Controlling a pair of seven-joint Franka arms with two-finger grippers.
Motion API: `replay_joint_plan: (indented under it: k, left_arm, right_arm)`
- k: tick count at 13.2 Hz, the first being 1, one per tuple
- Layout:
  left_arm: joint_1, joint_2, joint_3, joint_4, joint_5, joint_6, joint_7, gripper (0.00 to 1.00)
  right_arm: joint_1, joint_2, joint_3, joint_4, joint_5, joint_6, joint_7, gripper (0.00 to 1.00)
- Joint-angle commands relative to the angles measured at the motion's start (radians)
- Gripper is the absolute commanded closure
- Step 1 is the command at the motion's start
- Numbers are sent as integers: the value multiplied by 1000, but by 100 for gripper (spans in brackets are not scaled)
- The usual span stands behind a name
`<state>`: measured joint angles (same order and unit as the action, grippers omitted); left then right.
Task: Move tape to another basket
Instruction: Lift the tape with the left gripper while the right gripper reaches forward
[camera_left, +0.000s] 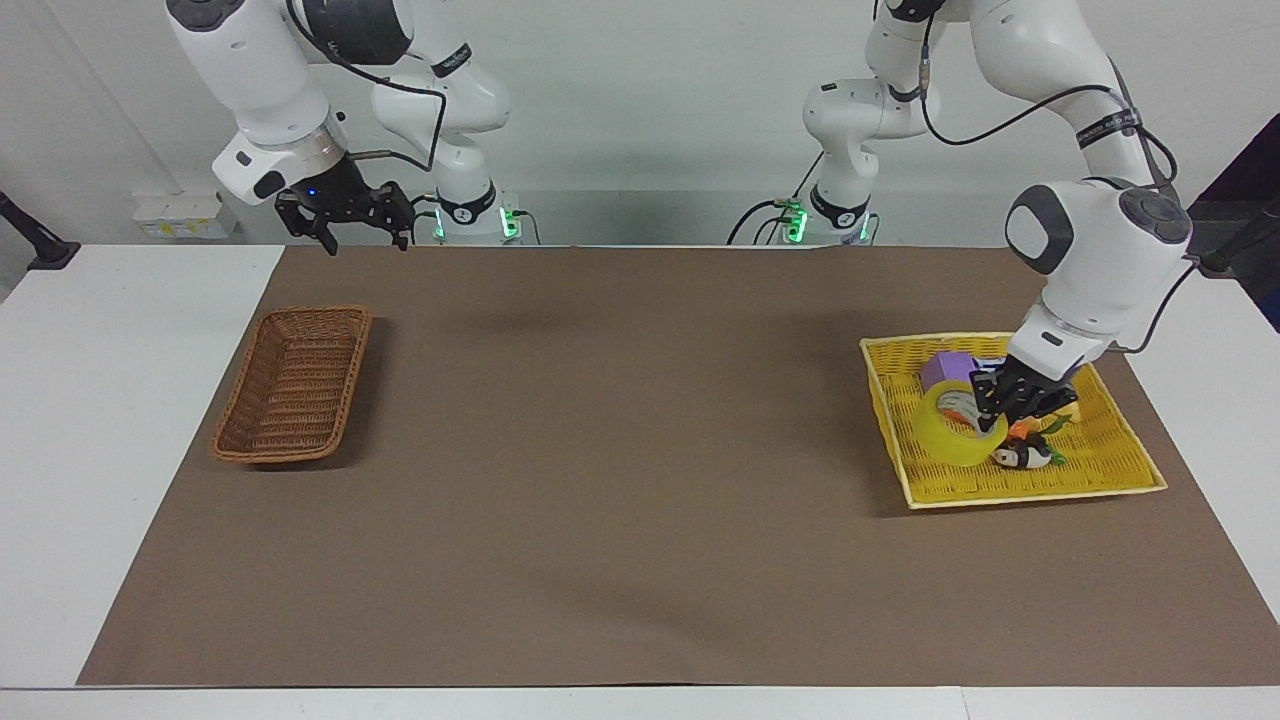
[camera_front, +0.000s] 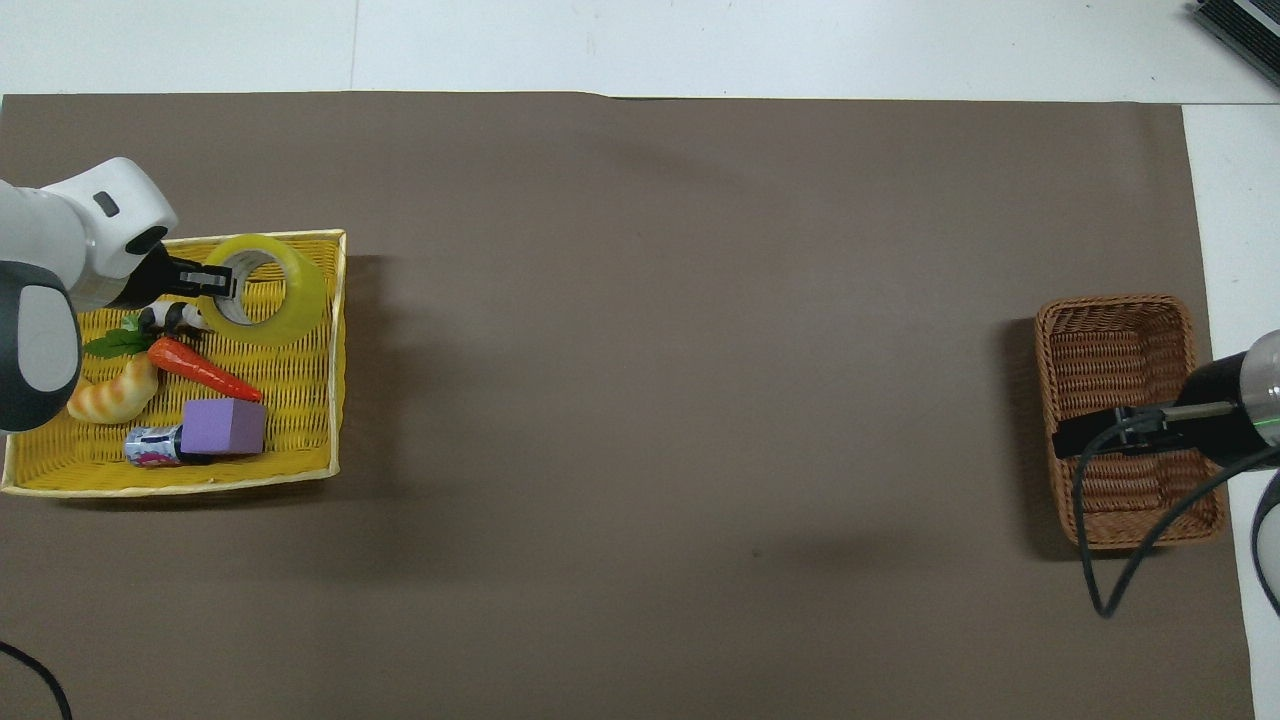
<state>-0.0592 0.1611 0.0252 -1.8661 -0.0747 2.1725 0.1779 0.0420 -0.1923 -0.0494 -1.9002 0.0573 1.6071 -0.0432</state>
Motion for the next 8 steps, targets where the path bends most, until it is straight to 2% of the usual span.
replay_joint_plan:
  k: [1,2,5,6,8]
  left_arm:
    - [-101,-21,12,-21,-14,-2,-131,100]
    - [-140,-21,12,-22,-14,6,-179,100]
    - [-258,-17,10,-22,-14,13,-290,100]
    - [-296,-14,10,-22,-14,19,-317,100]
    - [-352,-5,10,-22,-37,56,-375,100]
  right_arm:
    - [-5,-39,3,-120,87,132,-9,0]
    - [-2,-29,5,-138,114,169,-9,0]
    - [7,39,8,-145,341,296,-4,0]
    - [54,65,10,-145,401,350,-4,0]
    - [81,143,11,-143,594,457,-27,0]
